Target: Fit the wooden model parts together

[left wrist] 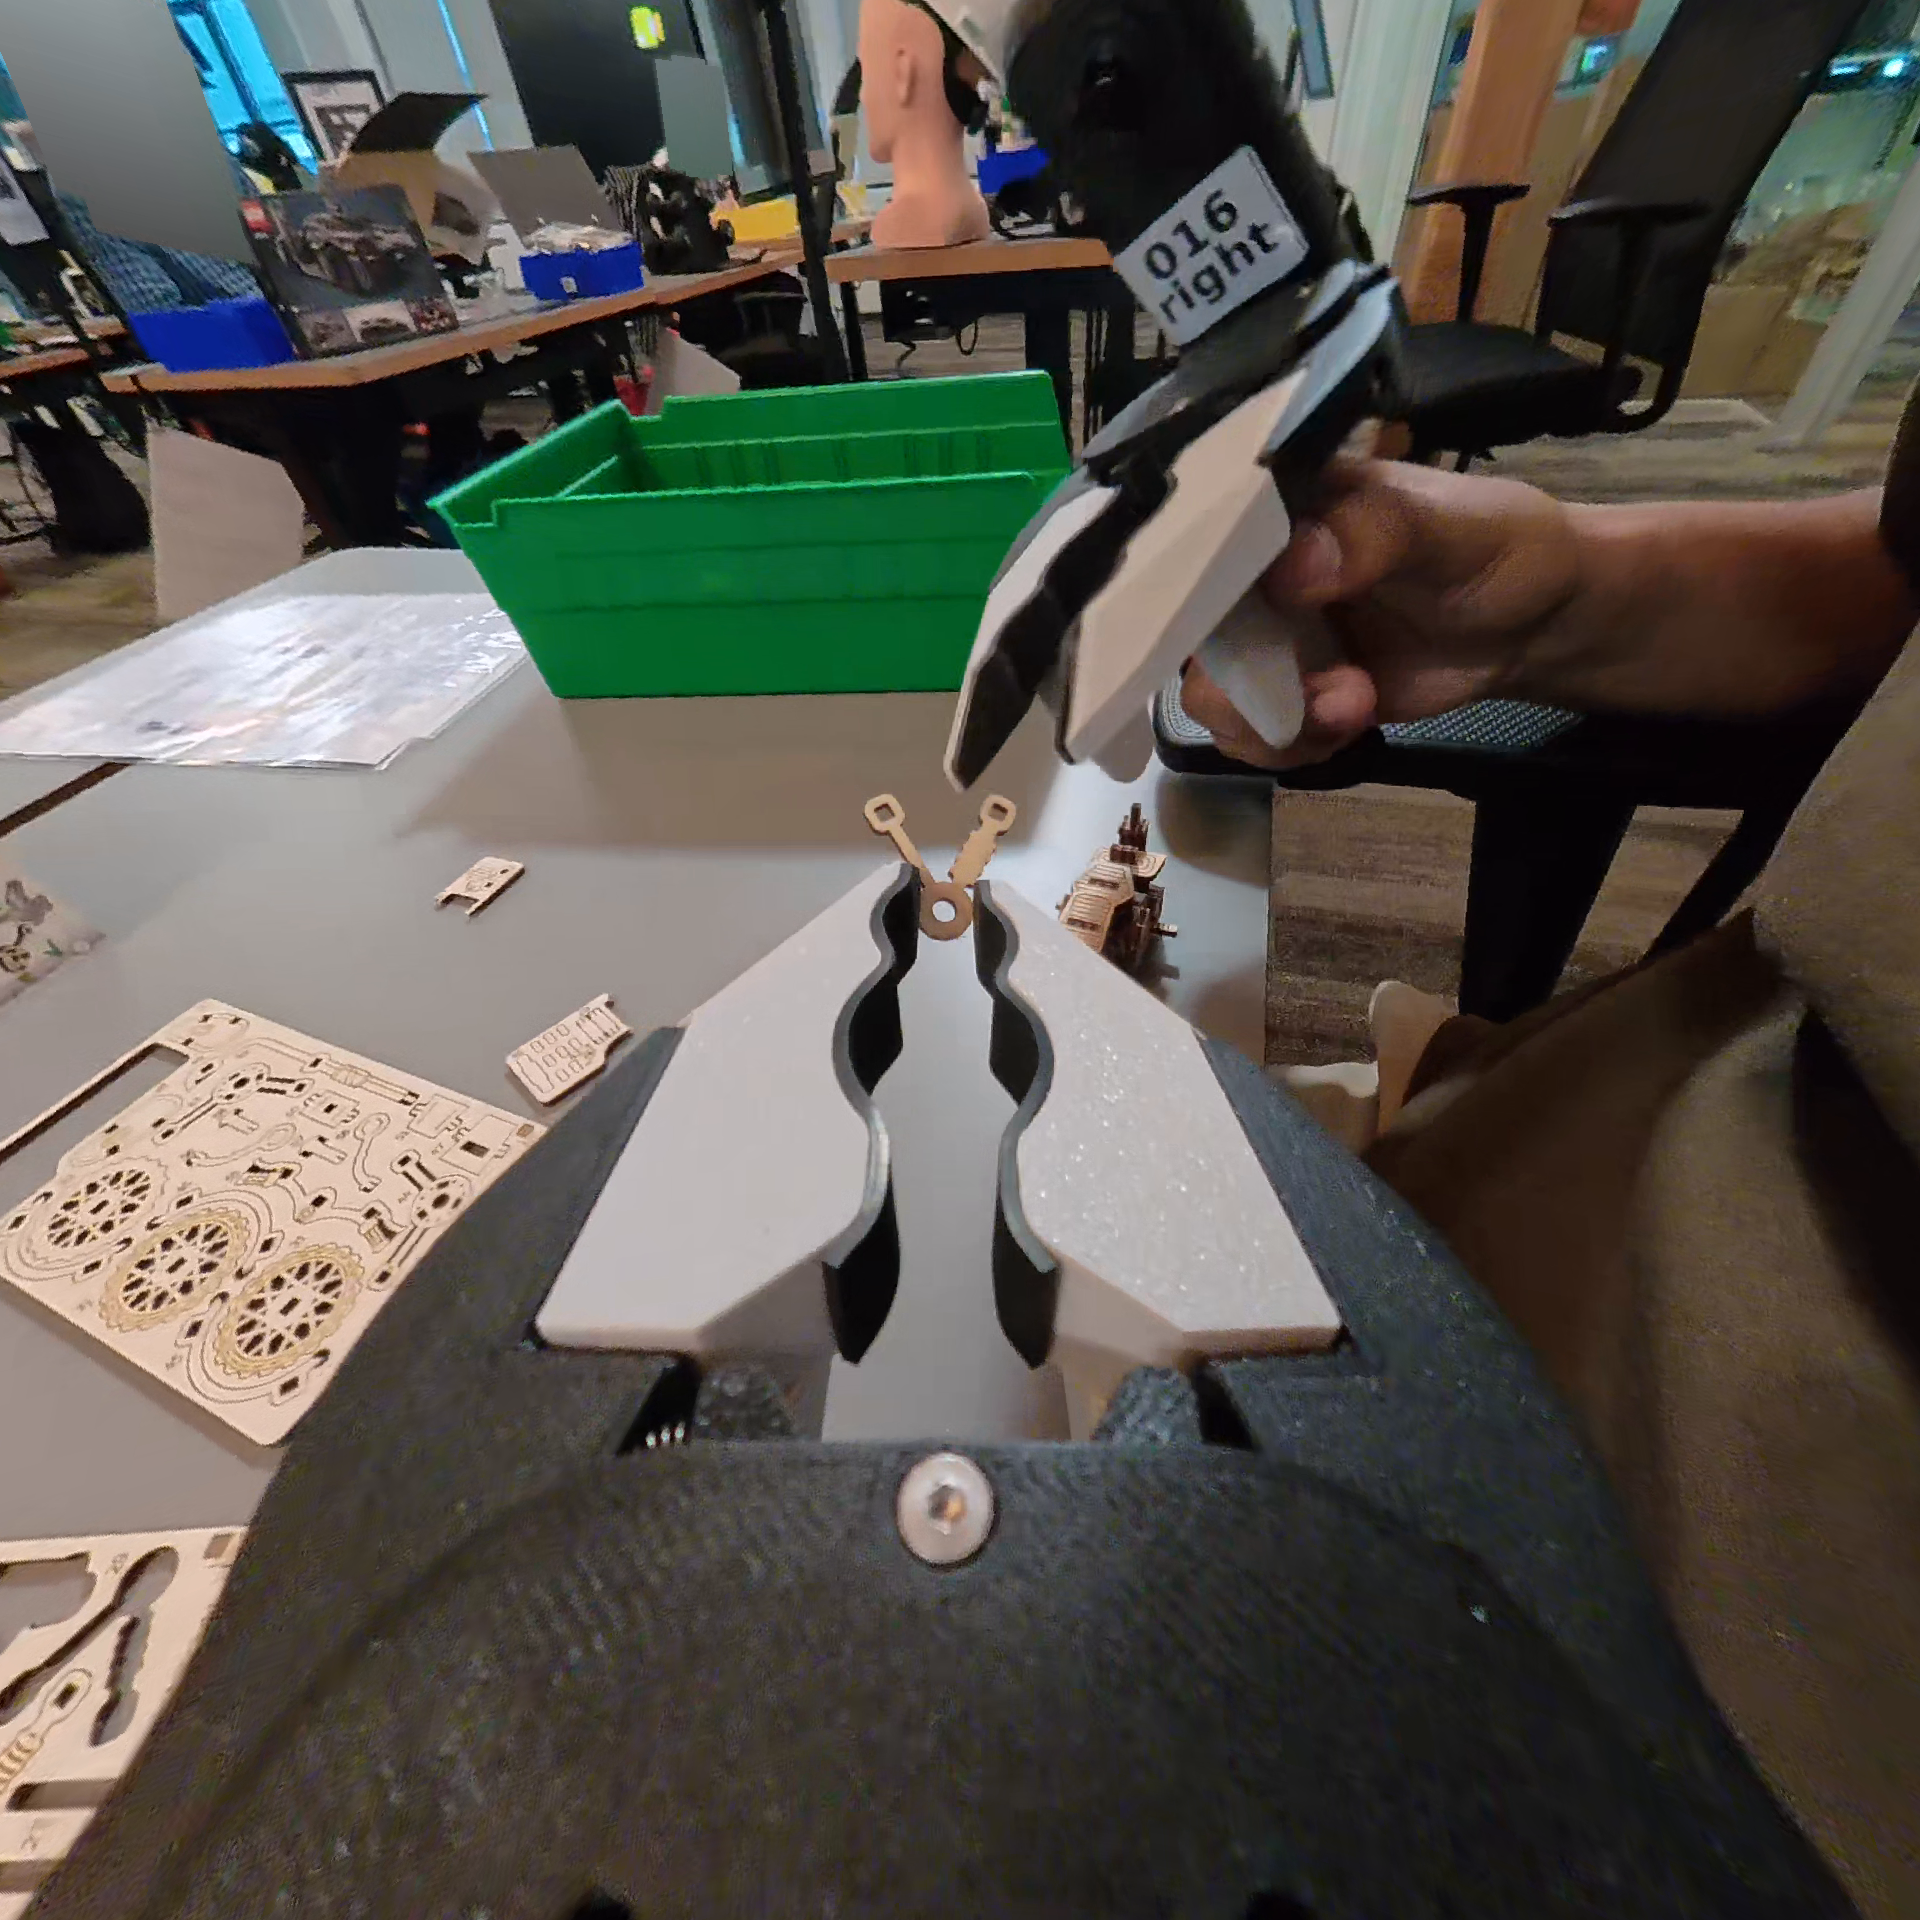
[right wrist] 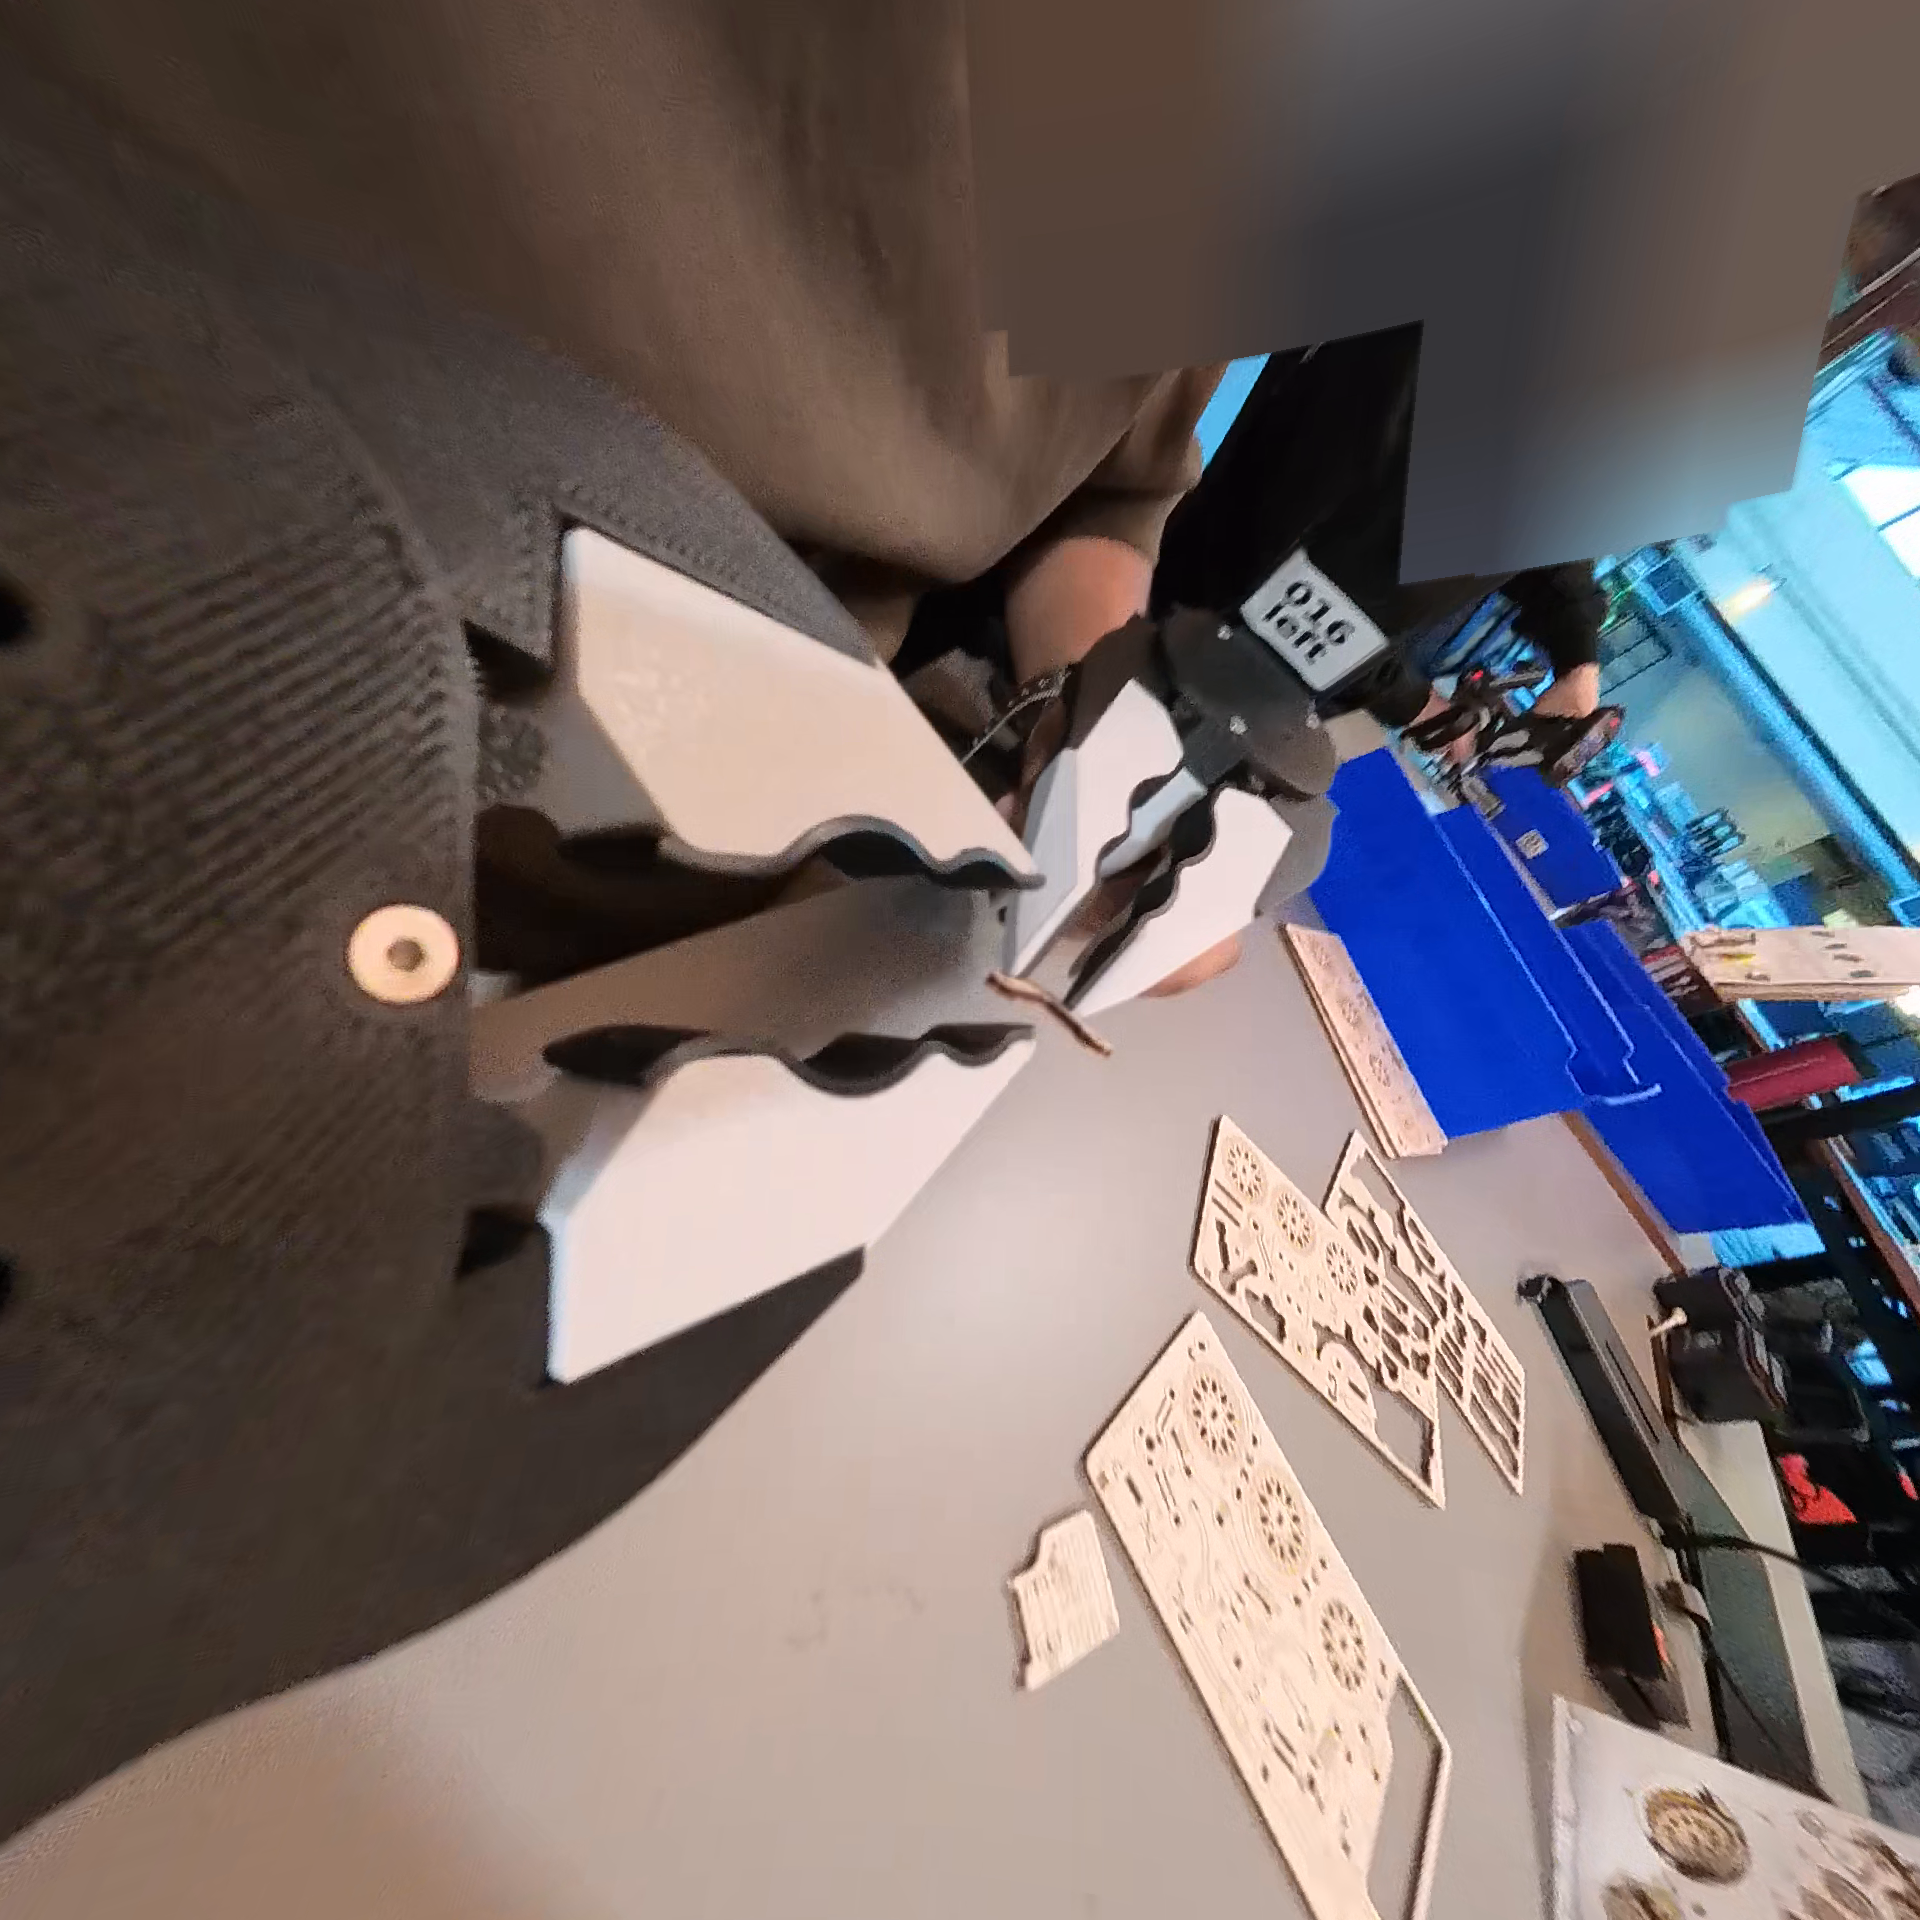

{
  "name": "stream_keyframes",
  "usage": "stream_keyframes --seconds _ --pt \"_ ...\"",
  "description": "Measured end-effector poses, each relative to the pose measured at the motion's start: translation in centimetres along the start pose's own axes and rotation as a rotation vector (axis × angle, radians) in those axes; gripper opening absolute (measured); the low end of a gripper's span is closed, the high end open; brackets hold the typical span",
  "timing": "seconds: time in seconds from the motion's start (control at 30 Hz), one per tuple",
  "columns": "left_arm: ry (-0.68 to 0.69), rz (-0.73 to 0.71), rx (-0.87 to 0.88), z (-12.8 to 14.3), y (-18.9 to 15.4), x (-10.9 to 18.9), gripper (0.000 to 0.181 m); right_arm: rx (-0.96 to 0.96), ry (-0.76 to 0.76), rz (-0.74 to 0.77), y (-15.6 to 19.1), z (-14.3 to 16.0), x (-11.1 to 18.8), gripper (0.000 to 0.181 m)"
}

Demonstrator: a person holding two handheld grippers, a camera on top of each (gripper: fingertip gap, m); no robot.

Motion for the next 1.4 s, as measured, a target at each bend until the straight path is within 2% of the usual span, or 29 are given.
stream_keyframes --seconds 0.13,0.27,0.43,0.53,0.7,0.8,0.87,0.97,1.07,1.17,1.4 --pt "-0.007 0.025 0.018 -0.1 -0.4 -0.2 0.008 -0.089 0.002 -0.059 -0.3 0.4 0.0 0.006" --pt "-0.012 0.017 0.005 -0.2 -0.3 -0.1 0.008 -0.121 0.015 -0.04 -0.7 0.7 -0.1 0.023" --pt "-0.026 0.015 -0.01 -0.4 -0.5 0.1 0.007 -0.126 0.039 -0.044 -0.6 1.0 -0.5 0.015" --pt "-0.022 0.017 -0.019 -0.3 -0.6 0.0 0.008 -0.134 0.029 -0.079 -0.3 0.9 -0.5 0.004" --pt "-0.023 0.029 0.0 -0.2 -0.6 0.0 0.005 -0.146 0.041 -0.079 -0.7 0.9 -0.5 0.002" --pt "-0.014 0.085 0.115 -0.1 -0.5 -0.2 0.014 -0.134 0.046 -0.077 -0.9 1.0 -0.3 0.001" --pt "0.007 0.164 0.225 0.1 -0.5 -0.4 0.029 -0.125 0.043 -0.073 -1.0 0.9 -0.1 0.001" --pt "-0.006 0.278 0.42 0.3 -0.2 -0.6 0.035 -0.095 0.047 -0.07 -1.0 0.9 0.1 0.001" --pt "-0.037 0.408 0.604 0.2 0.0 -0.6 0.033 -0.065 0.059 -0.061 -0.9 0.9 0.1 0.001" --pt "-0.028 0.499 0.706 0.5 -0.1 -0.7 0.025 -0.059 0.064 -0.076 -0.7 1.0 0.1 0.001" --pt "-0.042 0.517 0.722 0.5 -0.1 -0.7 0.005 -0.08 0.082 -0.114 -0.7 1.3 -0.2 0.001"
Point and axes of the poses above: each gripper's, where its closed fingertips meet, x back along the fingers, z out of its underside, y = z × x across the jaws, the point moved 5 cm from there along x, back along the fingers, and after that the axes turned 6 degrees about y, right-handed, at the moved point
